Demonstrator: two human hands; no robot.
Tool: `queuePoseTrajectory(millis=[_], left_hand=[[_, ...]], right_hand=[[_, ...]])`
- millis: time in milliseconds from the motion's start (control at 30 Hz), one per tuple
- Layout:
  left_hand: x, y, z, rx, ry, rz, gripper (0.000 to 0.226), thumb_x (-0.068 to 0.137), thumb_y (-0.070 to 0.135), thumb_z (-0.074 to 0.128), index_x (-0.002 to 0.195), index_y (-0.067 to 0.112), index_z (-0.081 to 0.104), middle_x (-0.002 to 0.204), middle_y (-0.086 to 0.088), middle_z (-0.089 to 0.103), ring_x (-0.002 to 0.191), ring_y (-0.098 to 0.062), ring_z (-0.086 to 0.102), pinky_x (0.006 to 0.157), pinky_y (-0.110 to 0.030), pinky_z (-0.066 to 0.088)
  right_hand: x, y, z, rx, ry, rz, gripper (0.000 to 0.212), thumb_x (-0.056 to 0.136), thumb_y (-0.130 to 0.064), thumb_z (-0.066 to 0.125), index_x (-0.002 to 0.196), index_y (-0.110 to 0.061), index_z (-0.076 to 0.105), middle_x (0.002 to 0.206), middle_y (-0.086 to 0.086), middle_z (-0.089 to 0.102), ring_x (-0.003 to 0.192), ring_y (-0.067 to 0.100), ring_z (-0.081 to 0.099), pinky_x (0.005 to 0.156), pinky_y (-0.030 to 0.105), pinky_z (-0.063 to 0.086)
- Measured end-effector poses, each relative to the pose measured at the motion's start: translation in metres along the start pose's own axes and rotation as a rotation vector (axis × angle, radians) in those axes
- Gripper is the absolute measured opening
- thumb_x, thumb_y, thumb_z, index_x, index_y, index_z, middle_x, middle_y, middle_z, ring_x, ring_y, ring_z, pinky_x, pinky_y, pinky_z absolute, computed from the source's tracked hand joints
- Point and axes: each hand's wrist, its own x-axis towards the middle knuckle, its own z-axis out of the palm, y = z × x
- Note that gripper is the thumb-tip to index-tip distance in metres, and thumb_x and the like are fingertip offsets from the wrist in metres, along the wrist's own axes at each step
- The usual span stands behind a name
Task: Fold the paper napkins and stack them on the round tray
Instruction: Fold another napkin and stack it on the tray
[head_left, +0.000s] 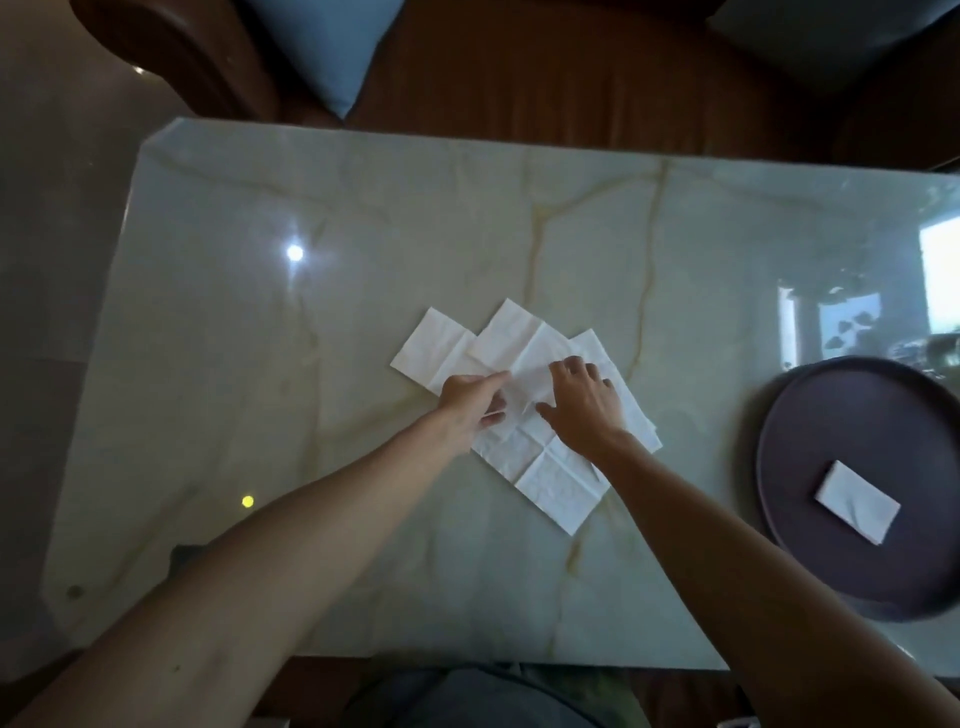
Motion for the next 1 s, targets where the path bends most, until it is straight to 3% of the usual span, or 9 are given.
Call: queuePoseTrajectory(millis=[133, 200, 300, 433, 567, 700, 800, 900, 1000], left_hand=[[0.007, 0.002, 0.009, -0.054, 0.007, -0.057, 0.012, 0.092, 0.015, 0.073, 0.083, 0.007, 0.069, 0.076, -0.007, 0.067, 0.072, -0.021, 0.064, 0.079, -0.036, 0.060], [0.009, 0.003, 0.012, -0.074, 0.013, -0.077, 0.012, 0.092, 0.015, 0.073, 0.084, 0.006, 0.069, 0.076, -0.007, 0.068, 0.070, -0.020, 0.065, 0.075, -0.034, 0.059], [0.012, 0.005, 0.018, -0.094, 0.044, -0.100, 0.013, 0.091, 0.015, 0.074, 0.083, 0.007, 0.068, 0.072, -0.007, 0.066, 0.066, -0.019, 0.065, 0.070, -0.031, 0.059], [0.012, 0.009, 0.028, -0.095, 0.083, -0.078, 0.017, 0.090, 0.013, 0.073, 0.080, 0.011, 0.060, 0.071, -0.007, 0.061, 0.062, -0.018, 0.059, 0.067, -0.032, 0.057], [0.005, 0.016, 0.031, -0.015, 0.038, 0.031, 0.013, 0.088, 0.019, 0.074, 0.085, 0.011, 0.063, 0.085, -0.011, 0.069, 0.077, -0.021, 0.064, 0.060, -0.027, 0.055], [-0.016, 0.034, 0.030, 0.045, -0.043, 0.164, 0.019, 0.084, 0.023, 0.078, 0.074, 0.016, 0.065, 0.081, -0.007, 0.072, 0.080, -0.019, 0.069, 0.083, -0.035, 0.060], [-0.039, 0.051, 0.028, 0.000, -0.127, 0.221, 0.015, 0.086, 0.021, 0.077, 0.085, 0.011, 0.067, 0.086, -0.012, 0.073, 0.079, -0.023, 0.073, 0.083, -0.036, 0.063], [-0.065, 0.064, 0.028, -0.050, -0.184, 0.262, 0.014, 0.089, 0.018, 0.075, 0.093, 0.007, 0.067, 0.087, -0.013, 0.075, 0.075, -0.024, 0.076, 0.073, -0.032, 0.061], [-0.090, 0.068, 0.030, -0.082, -0.237, 0.296, 0.009, 0.092, 0.015, 0.072, 0.090, 0.008, 0.067, 0.086, -0.013, 0.076, 0.075, -0.025, 0.076, 0.073, -0.032, 0.062]], right_hand=[[-0.004, 0.006, 0.011, -0.120, 0.043, -0.016, 0.031, 0.103, -0.019, 0.049, 0.132, -0.011, 0.054, 0.137, 0.009, 0.055, 0.118, 0.029, 0.055, 0.093, 0.037, 0.046], [-0.005, 0.007, 0.014, -0.123, 0.051, -0.027, 0.031, 0.104, -0.024, 0.049, 0.131, -0.012, 0.056, 0.139, 0.008, 0.054, 0.120, 0.028, 0.054, 0.095, 0.037, 0.046], [-0.007, 0.008, 0.016, -0.071, 0.038, -0.045, 0.047, 0.100, -0.042, 0.055, 0.135, -0.010, 0.056, 0.146, 0.011, 0.050, 0.128, 0.032, 0.050, 0.100, 0.041, 0.044], [-0.011, 0.012, 0.020, -0.016, 0.016, -0.085, 0.057, 0.096, -0.046, 0.061, 0.139, -0.010, 0.052, 0.153, 0.013, 0.043, 0.137, 0.034, 0.044, 0.109, 0.044, 0.037], [-0.017, 0.014, 0.014, 0.198, 0.079, -0.041, 0.067, 0.090, -0.050, 0.069, 0.141, -0.011, 0.050, 0.153, 0.012, 0.047, 0.143, 0.031, 0.042, 0.115, 0.041, 0.029], [-0.029, 0.012, -0.005, 0.498, 0.163, -0.014, 0.080, 0.084, -0.053, 0.074, 0.148, -0.016, 0.043, 0.157, 0.001, 0.046, 0.147, 0.020, 0.038, 0.119, 0.041, 0.030], [-0.040, 0.014, -0.022, 0.614, 0.169, -0.048, 0.087, 0.078, -0.061, 0.072, 0.148, -0.022, 0.039, 0.157, -0.005, 0.045, 0.144, 0.013, 0.036, 0.119, 0.041, 0.032], [-0.049, 0.006, -0.039, 0.669, 0.150, -0.046, 0.088, 0.073, -0.067, 0.067, 0.146, -0.027, 0.039, 0.151, -0.007, 0.050, 0.136, 0.011, 0.044, 0.112, 0.036, 0.038], [-0.056, -0.007, -0.052, 0.761, 0.179, -0.042, 0.057, 0.081, -0.052, 0.069, 0.129, -0.030, 0.047, 0.113, -0.015, 0.066, 0.099, 0.000, 0.063, 0.083, 0.024, 0.050]])
